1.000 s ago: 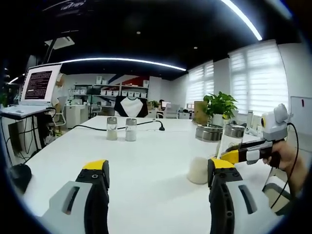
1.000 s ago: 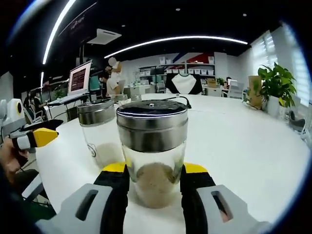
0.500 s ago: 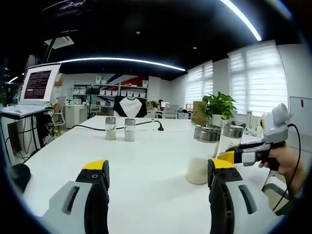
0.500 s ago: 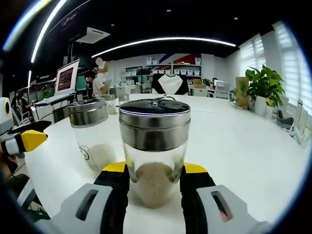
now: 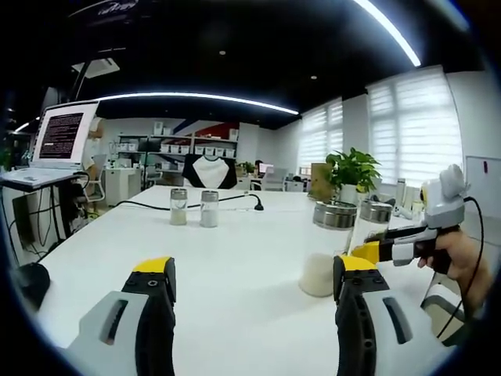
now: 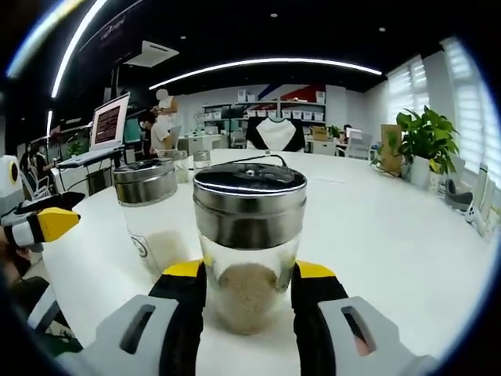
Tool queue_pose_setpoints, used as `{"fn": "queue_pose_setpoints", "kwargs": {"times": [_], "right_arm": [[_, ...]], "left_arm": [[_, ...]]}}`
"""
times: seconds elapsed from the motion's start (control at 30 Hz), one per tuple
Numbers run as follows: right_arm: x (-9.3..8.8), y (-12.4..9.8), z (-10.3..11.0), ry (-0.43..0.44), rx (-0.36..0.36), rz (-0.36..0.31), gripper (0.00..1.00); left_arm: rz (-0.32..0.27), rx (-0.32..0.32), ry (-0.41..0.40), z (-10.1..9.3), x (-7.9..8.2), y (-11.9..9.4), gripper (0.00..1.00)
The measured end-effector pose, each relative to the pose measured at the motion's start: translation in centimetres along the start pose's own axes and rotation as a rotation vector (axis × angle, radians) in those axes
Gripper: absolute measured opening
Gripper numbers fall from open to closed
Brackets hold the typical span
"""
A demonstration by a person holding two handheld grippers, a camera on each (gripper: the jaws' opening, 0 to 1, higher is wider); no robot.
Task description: Rotate the seasoning bottle until the label or dispensing opening points toward the visible target arrow and the bottle remains upright within the marked orientation range
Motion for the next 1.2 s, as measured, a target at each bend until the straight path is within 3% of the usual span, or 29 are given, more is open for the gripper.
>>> {"fn": "queue_pose_setpoints", "kwargs": {"times": [0.33,0.4,0.57,0.67,0.8,0.9,0.97,1.03,1.13,1.2], "right_arm": [[0.7,-0.7,-0.9,-0.035,0.094,0.012,0.53],[0.7,-0.6,-1.1,0.014,0.195,0.059,0.53],[1.3,-0.7,-1.7,-0.078,0.263,0.072,0.54],[1.7,-0.9,-1.8,-0.028,0.349,0.102,0.54],[2.2,-0.9,-2.3,-0.134,0.378,0.134,0.54],[2.6,-0.9,-2.7,-0.114,0.430,0.150,0.55],[2.9,-0.7,-2.9,-0.183,0.442,0.150,0.55],[3.0,-0.6,-3.0,-0.194,0.456,0.158,0.55],[3.0,-0.1,-3.1,-0.141,0.554,0.186,0.55],[3.1,0.2,-3.3,-0.154,0.577,0.182,0.54]], "left_arm": [[-0.002,-0.002,-0.002,-0.1,0.0,0.0,0.87],[-0.005,-0.003,-0.004,-0.1,0.0,0.0,0.87],[-0.005,-0.003,-0.002,-0.1,0.0,0.0,0.87],[-0.005,-0.002,-0.001,-0.1,0.0,0.0,0.87],[-0.005,-0.005,-0.001,-0.1,0.0,0.0,0.87],[-0.004,-0.005,0.000,-0.1,0.0,0.0,0.87],[-0.002,-0.005,-0.003,-0.1,-0.1,0.1,0.87],[-0.001,-0.007,-0.001,-0.2,-0.1,0.1,0.87],[-0.002,-0.009,-0.001,-0.2,-0.1,0.1,0.87],[-0.002,-0.007,-0.001,-0.2,-0.1,0.1,0.87]]}}
Point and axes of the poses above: the point that each gripper's makers call its tool centre point, and the gripper's own axes: y roughly forward along the fingers, z roughly to its left, x roughly out of its top, the point moved 10 cm from there along -y, roughly backward along the fingers, and after that the axes turned 14 degrees about y, right-handed, at the moved point
